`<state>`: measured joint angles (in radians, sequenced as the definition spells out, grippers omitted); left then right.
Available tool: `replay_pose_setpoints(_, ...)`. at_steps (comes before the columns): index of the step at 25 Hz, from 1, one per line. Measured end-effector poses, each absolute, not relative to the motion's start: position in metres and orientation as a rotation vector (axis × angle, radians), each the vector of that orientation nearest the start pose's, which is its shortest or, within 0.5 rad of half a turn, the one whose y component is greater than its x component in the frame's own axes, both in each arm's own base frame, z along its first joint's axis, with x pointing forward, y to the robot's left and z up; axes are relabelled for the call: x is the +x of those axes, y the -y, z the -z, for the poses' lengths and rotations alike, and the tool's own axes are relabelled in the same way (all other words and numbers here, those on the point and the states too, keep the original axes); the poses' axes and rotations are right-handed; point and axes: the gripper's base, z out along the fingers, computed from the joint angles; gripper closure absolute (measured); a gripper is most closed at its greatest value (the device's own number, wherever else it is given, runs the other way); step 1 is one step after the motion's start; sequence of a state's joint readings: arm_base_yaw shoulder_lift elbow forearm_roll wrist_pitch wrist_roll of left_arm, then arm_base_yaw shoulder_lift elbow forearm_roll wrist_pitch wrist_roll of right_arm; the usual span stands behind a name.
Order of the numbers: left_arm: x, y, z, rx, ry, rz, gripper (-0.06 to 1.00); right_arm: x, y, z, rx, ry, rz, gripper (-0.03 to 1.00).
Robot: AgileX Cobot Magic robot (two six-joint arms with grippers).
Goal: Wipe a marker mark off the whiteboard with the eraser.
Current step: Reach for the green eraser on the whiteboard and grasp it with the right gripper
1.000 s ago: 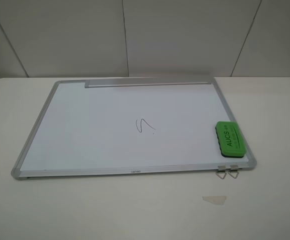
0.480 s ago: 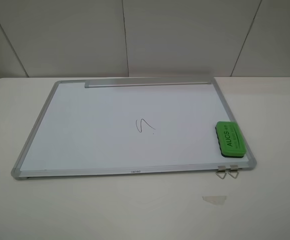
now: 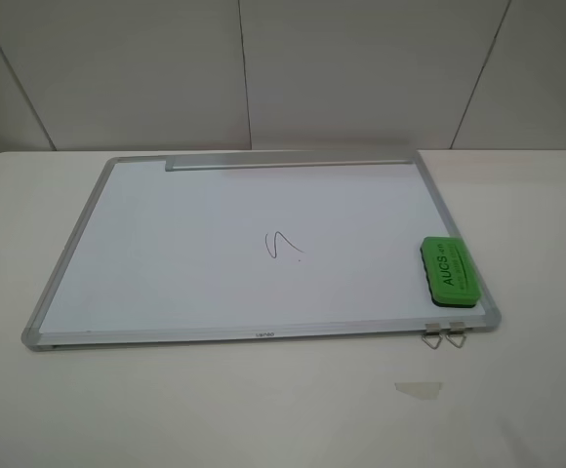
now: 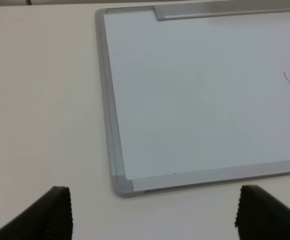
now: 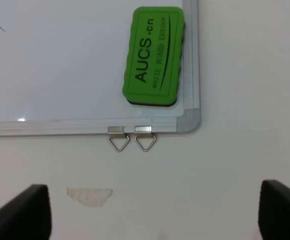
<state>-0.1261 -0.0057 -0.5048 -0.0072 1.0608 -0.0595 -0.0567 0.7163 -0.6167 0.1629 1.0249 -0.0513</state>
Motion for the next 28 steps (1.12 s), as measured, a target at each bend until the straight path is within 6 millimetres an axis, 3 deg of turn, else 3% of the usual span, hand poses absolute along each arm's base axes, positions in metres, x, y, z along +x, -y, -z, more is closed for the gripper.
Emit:
replay_pose_setpoints(4,-0.006,0.0,-0.279,0.068,-2.035,0.125,0.26,0.137,-0.005,-0.288,0.072,-2.656,-0.177,0.14)
replay_pose_setpoints(8,-0.006,0.0,-0.279,0.068,-2.035,0.125,0.26,0.16,-0.004,-0.283,0.078,-2.776,-0.191,0.14)
replay_pose_setpoints(15,-0.006,0.0,-0.279,0.068,-2.035,0.125,0.26,0.2,-0.002,-0.251,0.104,-2.989,-0.211,0.14)
replay_pose_setpoints(28,-0.006,0.0,-0.279,0.068,-2.035,0.125,0.26,0.275,-0.004,-0.219,0.094,-3.058,-0.25,0.14)
